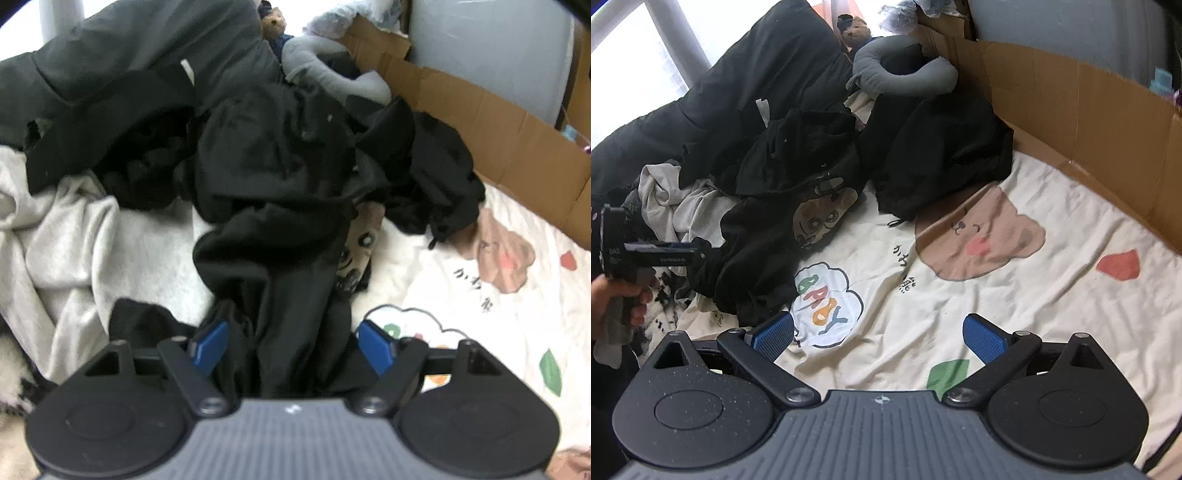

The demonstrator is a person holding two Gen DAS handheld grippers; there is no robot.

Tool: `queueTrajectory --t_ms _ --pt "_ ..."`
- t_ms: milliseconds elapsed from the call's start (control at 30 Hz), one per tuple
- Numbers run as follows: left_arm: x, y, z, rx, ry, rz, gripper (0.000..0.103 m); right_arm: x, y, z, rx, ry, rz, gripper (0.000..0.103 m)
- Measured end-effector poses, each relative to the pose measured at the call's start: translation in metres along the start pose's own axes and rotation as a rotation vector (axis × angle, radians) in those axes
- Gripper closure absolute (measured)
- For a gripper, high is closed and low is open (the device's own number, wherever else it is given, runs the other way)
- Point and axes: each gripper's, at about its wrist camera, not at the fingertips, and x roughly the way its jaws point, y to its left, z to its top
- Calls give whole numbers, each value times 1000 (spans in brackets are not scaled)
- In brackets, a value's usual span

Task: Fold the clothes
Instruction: 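Move both tools toward the black clothes pile on the bed, then grasp the black cartoon-print T-shirt with the left gripper while the right gripper grasps it too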

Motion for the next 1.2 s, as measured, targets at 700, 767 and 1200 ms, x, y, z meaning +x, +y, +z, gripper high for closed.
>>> queueTrajectory --t_ms 700,767,1200 --pt "18 6 -37 -113 61 -40 98 49 14 -31 23 76 56 3" --pt "13 4 -38 -121 52 -57 98 51 17 -31 24 79 65 3" --pt "-47 1 -22 -178 -49 -133 99 73 34 -26 0 118 128 17"
